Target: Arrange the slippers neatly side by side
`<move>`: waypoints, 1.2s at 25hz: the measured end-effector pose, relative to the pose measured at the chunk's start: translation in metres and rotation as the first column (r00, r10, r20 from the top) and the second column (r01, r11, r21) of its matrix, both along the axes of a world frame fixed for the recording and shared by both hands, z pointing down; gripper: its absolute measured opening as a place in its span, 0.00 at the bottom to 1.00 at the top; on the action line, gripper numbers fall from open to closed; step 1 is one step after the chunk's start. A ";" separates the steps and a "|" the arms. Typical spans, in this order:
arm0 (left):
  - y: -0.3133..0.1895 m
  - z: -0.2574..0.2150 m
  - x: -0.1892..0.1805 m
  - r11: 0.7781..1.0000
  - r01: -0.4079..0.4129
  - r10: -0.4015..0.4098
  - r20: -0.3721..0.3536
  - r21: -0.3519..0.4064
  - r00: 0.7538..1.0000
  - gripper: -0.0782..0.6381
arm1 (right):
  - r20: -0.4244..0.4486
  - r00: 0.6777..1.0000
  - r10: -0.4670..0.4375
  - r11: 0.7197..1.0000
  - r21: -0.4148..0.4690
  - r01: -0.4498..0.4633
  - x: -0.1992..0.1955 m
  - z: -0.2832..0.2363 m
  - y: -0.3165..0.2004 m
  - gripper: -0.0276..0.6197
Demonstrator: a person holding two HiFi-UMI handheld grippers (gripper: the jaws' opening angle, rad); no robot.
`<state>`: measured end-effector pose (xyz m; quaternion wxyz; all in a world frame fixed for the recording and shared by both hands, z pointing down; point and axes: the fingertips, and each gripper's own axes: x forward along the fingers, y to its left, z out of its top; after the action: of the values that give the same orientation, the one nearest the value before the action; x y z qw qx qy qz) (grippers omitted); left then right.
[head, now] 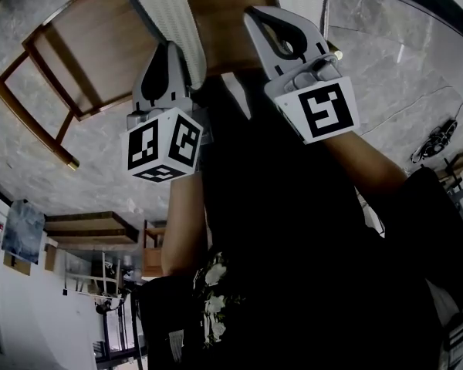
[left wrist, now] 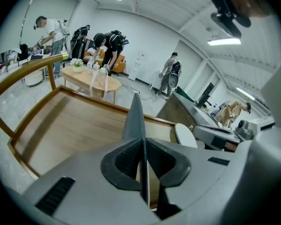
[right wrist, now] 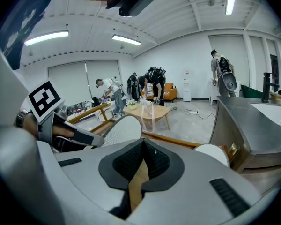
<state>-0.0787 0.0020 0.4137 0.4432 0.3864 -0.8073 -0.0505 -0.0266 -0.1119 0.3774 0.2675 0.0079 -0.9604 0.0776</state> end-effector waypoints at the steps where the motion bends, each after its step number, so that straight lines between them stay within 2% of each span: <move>1: 0.008 0.000 -0.005 1.000 0.007 -0.007 0.003 -0.009 1.000 0.15 | -0.001 1.000 -0.002 1.000 0.000 0.002 -0.002 0.000 0.003 0.04; 5: 0.042 0.001 -0.032 0.999 0.034 -0.033 0.015 -0.035 0.999 0.15 | -0.004 1.000 -0.001 1.000 -0.003 0.001 -0.017 0.002 0.020 0.04; 10: 0.089 0.009 -0.068 0.996 0.025 -0.022 0.034 -0.089 0.999 0.15 | -0.006 1.000 0.009 1.000 -0.013 -0.009 -0.048 0.007 0.054 0.04; 16: 0.109 0.019 -0.088 0.988 0.030 -0.023 0.051 -0.154 0.998 0.15 | -0.013 0.999 0.033 0.999 -0.024 -0.033 -0.052 0.011 0.061 0.04; 20: 0.114 0.027 -0.093 0.979 0.009 0.007 0.079 -0.205 0.997 0.15 | -0.018 0.999 0.047 0.998 -0.031 -0.048 -0.053 0.012 0.062 0.04; 24: 0.108 0.029 -0.094 0.980 0.023 -0.002 0.109 -0.195 0.994 0.15 | -0.021 0.999 0.047 0.998 -0.032 -0.048 -0.052 0.014 0.063 0.04; 30: 0.101 0.029 -0.094 0.984 0.042 -0.022 0.116 -0.174 0.993 0.15 | -0.026 0.998 0.053 0.998 -0.027 -0.053 -0.050 0.015 0.061 0.04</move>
<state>-0.1724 0.1029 0.4429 0.4282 0.3349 -0.8386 0.0361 -0.0768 -0.0509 0.3920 0.2775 0.0306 -0.9553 0.0976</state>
